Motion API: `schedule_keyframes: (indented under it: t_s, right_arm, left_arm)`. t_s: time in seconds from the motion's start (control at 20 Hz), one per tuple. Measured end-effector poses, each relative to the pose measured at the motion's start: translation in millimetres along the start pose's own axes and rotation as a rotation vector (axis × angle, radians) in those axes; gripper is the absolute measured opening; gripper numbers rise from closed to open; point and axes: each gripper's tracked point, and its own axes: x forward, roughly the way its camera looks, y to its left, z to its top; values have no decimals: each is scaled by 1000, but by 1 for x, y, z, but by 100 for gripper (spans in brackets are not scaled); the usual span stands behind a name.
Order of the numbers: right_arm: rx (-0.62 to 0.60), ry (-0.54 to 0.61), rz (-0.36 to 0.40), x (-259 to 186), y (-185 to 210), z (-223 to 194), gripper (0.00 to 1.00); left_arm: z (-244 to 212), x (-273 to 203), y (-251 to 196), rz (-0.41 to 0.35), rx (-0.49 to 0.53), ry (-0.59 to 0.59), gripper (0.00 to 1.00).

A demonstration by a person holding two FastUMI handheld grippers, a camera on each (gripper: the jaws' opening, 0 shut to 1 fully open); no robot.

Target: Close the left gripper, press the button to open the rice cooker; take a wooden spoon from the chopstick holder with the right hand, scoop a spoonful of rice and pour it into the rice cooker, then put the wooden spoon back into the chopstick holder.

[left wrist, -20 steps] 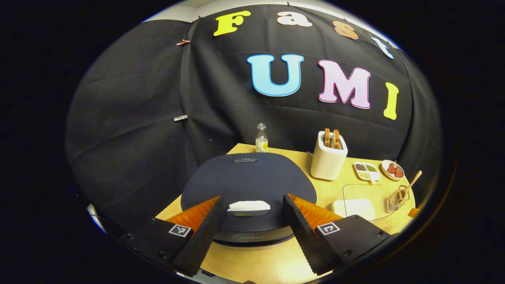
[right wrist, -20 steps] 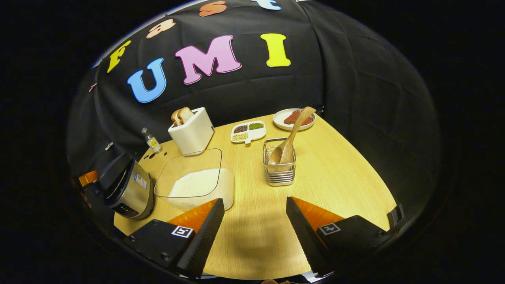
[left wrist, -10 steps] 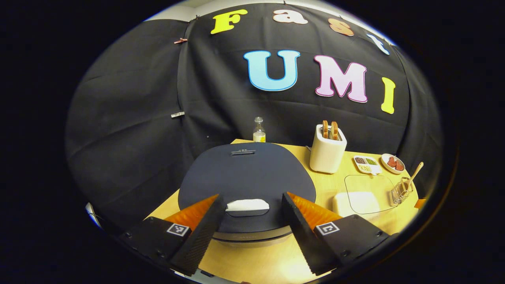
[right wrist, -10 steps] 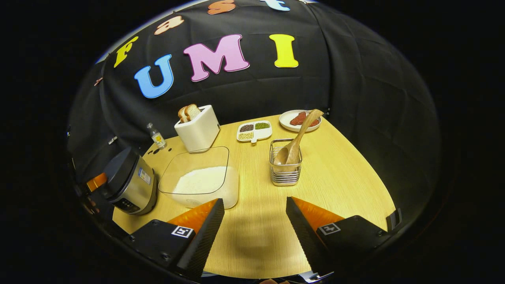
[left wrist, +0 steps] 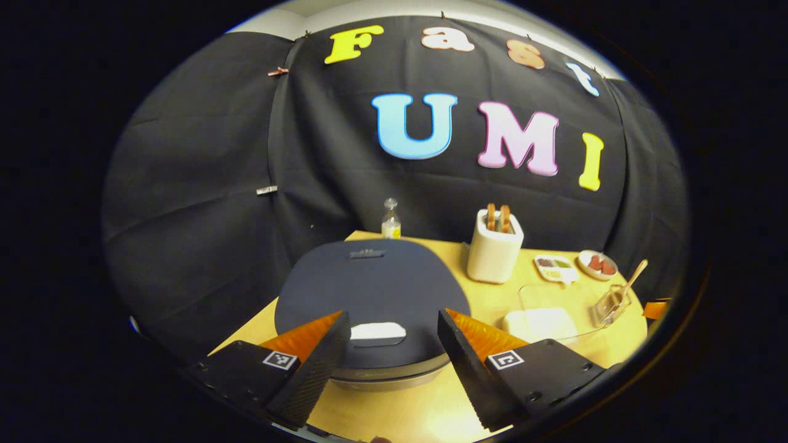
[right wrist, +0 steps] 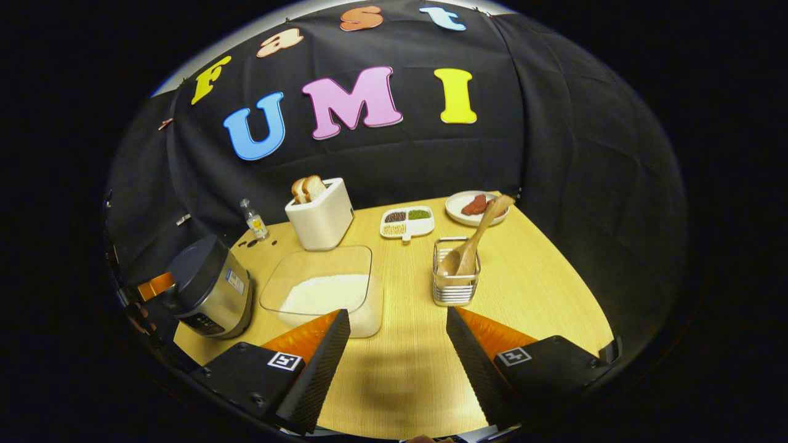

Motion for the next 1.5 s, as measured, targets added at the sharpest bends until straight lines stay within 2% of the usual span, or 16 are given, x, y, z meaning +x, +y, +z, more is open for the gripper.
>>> schedule_keyframes:
  t_s: [0.3,0.4,0.5,0.6,0.8,1.0,1.2,1.5]
  right_arm:
    - [-57,-279,6,-38,32,98,98]
    - [-71,-355,13,-56,44,118,98]
    - [-60,-399,16,-73,53,121,98]
    - [-48,-426,11,-89,58,114,98]
    - [-75,-442,-25,-114,59,104,98]
    - [-45,-460,-23,-123,66,123,98]
    - [-36,-512,-53,-129,65,144,98]
    - [-57,-498,-61,-122,66,138,98]
  left_arm:
    - [81,-46,-40,-104,14,-207,96]
    - [90,-62,-53,-139,21,-252,96]
    - [96,-81,-65,-183,36,-315,96]
    - [89,-93,-71,-223,24,-329,96]
    - [87,-114,-65,-236,30,-328,96]
    - [96,-127,-58,-240,63,-319,96]
    - [102,-125,-64,-275,81,-302,96]
    - [95,-109,-73,-303,51,-250,94]
